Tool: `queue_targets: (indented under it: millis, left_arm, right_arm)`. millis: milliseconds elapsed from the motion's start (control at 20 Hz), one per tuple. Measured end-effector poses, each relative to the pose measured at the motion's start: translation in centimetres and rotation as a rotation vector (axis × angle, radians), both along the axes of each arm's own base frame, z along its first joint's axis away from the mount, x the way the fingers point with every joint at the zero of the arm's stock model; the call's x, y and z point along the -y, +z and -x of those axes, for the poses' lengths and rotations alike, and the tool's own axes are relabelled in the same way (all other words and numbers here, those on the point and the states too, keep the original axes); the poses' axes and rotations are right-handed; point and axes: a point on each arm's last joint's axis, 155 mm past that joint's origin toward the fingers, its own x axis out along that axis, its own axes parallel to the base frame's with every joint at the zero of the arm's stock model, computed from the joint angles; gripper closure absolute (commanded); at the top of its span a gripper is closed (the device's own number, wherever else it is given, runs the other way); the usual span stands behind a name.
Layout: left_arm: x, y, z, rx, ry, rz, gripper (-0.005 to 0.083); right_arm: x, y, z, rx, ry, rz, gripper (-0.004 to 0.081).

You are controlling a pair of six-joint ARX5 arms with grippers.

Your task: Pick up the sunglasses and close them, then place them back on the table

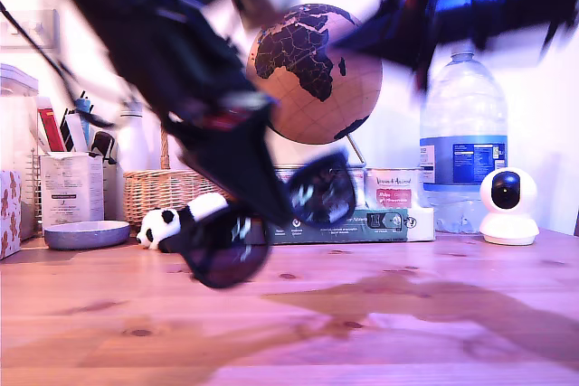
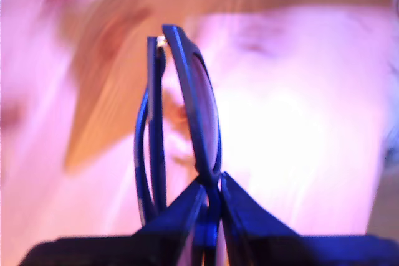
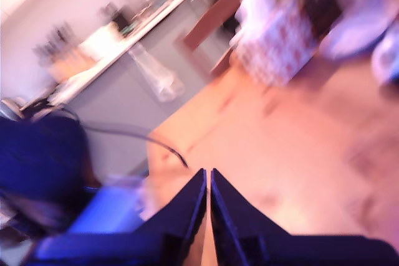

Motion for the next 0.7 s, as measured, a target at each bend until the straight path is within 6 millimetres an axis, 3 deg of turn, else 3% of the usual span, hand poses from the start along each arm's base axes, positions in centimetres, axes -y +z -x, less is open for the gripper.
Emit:
queue_targets:
  millis: [300,500,600,700]
  left_arm:
    - [0.9,-1.2,-1.5,-0.273,0.426,0.032,0.0797]
    - [1.9,-3.3,-1.4,-0.407,0.545,0.041,0.0797]
    - [1.6,-5.1,-1.2,-0.473,0.624,0.021,0.0797]
    - [1.7,-6.0,-1.1,-0.499,0.642,0.013,0.0797]
  right_arm:
    - [3.8,3.5,1.4,0.061,-0.255,0.108,0.0783]
    - [5.5,6.3,3.6,0.181,-0.324,0.142,0.0783]
    - [5.9,6.7,4.3,0.210,-0.333,0.157,0.0783]
    - [6.2,5.9,4.3,0.195,-0.343,0.189,0.0783]
